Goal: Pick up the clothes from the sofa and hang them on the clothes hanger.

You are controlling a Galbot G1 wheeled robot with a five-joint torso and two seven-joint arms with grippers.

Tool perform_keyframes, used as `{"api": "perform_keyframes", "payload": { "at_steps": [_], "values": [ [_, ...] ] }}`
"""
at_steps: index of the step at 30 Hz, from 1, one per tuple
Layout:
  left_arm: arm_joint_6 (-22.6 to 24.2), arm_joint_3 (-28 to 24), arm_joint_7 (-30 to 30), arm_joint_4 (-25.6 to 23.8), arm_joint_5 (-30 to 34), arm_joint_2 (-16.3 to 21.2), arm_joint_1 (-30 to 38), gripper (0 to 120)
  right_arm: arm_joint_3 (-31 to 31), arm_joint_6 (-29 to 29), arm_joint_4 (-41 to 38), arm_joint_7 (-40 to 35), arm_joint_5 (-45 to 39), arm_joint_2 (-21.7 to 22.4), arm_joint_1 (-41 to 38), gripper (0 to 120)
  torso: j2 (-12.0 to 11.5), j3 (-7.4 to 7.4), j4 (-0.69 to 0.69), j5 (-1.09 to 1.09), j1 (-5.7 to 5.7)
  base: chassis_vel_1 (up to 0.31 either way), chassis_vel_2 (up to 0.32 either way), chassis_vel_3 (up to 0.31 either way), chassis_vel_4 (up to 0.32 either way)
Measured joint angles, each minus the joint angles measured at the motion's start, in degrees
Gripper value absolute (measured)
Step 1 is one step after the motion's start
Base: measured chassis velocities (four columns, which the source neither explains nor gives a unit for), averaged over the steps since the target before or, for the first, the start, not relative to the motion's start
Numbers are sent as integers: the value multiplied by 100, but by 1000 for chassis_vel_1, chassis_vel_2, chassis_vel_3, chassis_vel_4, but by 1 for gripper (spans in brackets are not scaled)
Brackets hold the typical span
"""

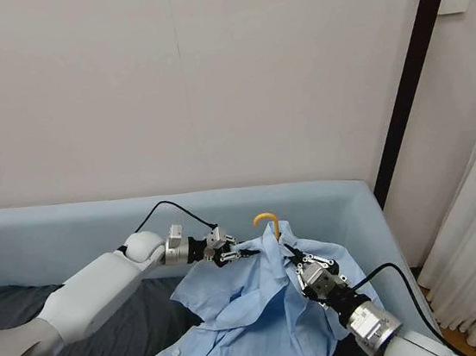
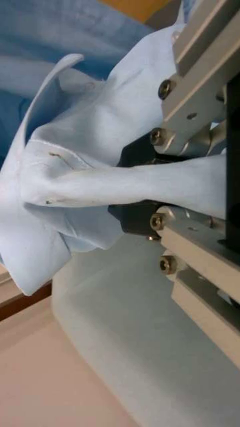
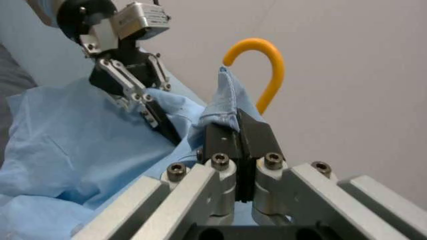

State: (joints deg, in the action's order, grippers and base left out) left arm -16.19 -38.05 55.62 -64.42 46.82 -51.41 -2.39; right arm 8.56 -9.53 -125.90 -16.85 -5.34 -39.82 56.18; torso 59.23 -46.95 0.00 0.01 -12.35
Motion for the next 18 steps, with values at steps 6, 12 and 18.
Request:
{"api": "perform_keyframes", "payload": {
  "at_steps": [6, 12, 18],
  "values": [
    [85, -195, -72, -368, 317, 280, 447, 7, -79, -17, -105, 155, -77, 148, -358, 0, 0, 0, 0, 0, 0, 0, 0, 0, 0],
    [158, -520, -106, -600, 637, 465, 976, 7, -198, -74, -203, 228, -292, 357, -582, 0, 0, 0, 0, 2, 0, 0, 0, 0, 0],
    [180, -766, -137, -653, 835, 563, 1532, 7, -296, -183, -468, 313, -575, 668, -766, 0, 0, 0, 0, 1, 0, 0, 0, 0, 0]
  ]
}}
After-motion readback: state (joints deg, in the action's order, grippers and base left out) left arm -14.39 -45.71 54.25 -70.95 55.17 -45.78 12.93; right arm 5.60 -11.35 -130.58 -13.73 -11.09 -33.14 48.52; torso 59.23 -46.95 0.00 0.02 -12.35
